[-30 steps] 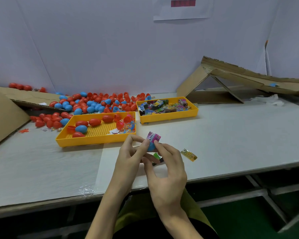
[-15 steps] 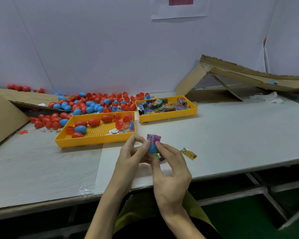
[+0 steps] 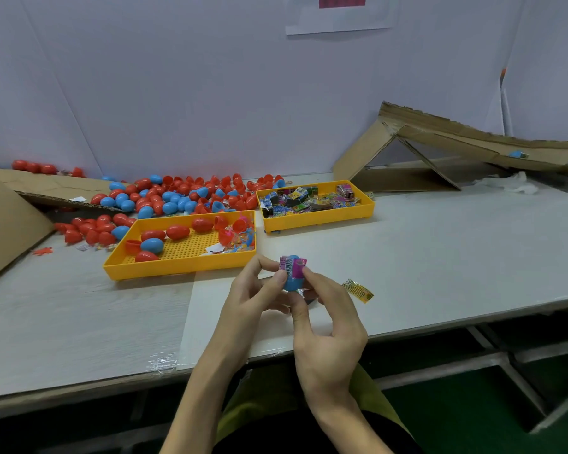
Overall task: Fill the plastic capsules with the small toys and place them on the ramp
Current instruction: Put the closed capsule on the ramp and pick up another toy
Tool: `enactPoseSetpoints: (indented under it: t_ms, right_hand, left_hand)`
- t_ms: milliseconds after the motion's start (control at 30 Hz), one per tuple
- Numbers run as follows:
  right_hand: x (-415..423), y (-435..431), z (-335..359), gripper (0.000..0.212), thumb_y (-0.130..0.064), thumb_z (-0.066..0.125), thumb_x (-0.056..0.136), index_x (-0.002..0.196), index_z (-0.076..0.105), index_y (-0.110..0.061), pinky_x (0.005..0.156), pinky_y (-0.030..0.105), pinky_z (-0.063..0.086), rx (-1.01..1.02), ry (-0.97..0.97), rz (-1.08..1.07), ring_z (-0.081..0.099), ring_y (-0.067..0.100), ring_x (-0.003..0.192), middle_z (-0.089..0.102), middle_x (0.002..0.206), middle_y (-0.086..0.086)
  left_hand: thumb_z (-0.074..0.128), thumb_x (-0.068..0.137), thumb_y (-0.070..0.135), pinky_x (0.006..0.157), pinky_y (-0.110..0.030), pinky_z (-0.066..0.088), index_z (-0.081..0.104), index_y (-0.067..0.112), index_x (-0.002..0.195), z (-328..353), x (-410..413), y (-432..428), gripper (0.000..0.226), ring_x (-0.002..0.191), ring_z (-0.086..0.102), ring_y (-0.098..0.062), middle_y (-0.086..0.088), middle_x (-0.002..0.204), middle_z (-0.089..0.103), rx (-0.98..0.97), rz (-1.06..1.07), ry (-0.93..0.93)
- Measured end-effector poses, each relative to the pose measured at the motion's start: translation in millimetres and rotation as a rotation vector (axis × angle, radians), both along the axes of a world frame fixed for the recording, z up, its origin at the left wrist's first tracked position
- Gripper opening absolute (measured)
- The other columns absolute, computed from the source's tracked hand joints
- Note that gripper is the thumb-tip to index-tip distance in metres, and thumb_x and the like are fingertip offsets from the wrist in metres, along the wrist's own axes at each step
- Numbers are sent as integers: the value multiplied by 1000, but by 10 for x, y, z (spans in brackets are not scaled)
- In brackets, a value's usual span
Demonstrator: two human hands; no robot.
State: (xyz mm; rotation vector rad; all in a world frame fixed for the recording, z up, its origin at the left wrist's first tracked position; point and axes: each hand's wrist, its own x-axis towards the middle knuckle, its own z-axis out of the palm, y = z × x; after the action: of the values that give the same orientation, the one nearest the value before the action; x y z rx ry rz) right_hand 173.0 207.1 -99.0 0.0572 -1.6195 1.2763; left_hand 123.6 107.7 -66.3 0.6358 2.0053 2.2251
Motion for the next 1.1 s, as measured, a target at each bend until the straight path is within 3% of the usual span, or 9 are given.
enactPoseSetpoints:
  t_ms: [233,400,567,700,833,933,1100]
  right_hand:
    - [3,-3,6,39,-30,66,85,116,71,-7,88,9,49,-31,-3,17,64,4,107,69,112,-7]
    - [12,-25,22,43,-35,64,85,117,68,-7,84,10,52,-59,16,22,65,5,102,68,107,-10]
    - [-1,-18,84,39,-33,68,85,122,65,-22,89,10,47,25,-34,-20,62,7,104,66,111,-15]
    - [-61,-4,186,42,-34,69,86,126,61,-30,91,31,52,149,-114,-33,57,6,107,63,115,-19]
    - [-96,37,194,42,-27,73,83,125,67,-25,86,42,53,241,-133,-49,51,2,108,60,116,-23]
    - [-106,104,205,44,-27,72,81,125,65,-24,87,38,51,291,-101,-71,48,1,109,59,117,-22]
    - [-112,185,177,44,-25,71,82,125,61,-23,88,26,50,286,-55,-31,51,7,105,62,117,-20]
  left_hand:
    - [64,80,49,81,-48,55,54,12,99,22,8,-10,43,83,69,-45,-20,88,73,12,-51,-11]
    - [63,84,48,76,-39,56,58,21,92,38,15,-23,28,79,69,-35,-13,88,72,12,-75,7]
    - [52,93,37,77,-44,55,54,9,104,20,9,-15,30,79,70,-37,-17,94,72,39,-59,-20]
    - [47,92,39,81,-45,55,59,11,115,35,10,-10,38,81,67,-33,-17,107,71,80,-30,-63]
    - [45,90,44,78,-39,56,63,12,117,52,-13,6,46,81,68,-29,-12,100,74,86,0,-103]
    - [49,90,48,70,-30,59,69,19,113,47,-14,24,41,80,68,-24,-9,95,74,76,11,-100]
    - [53,93,42,67,-29,56,71,22,111,36,-3,10,33,78,66,-21,-11,89,69,81,-35,-75]
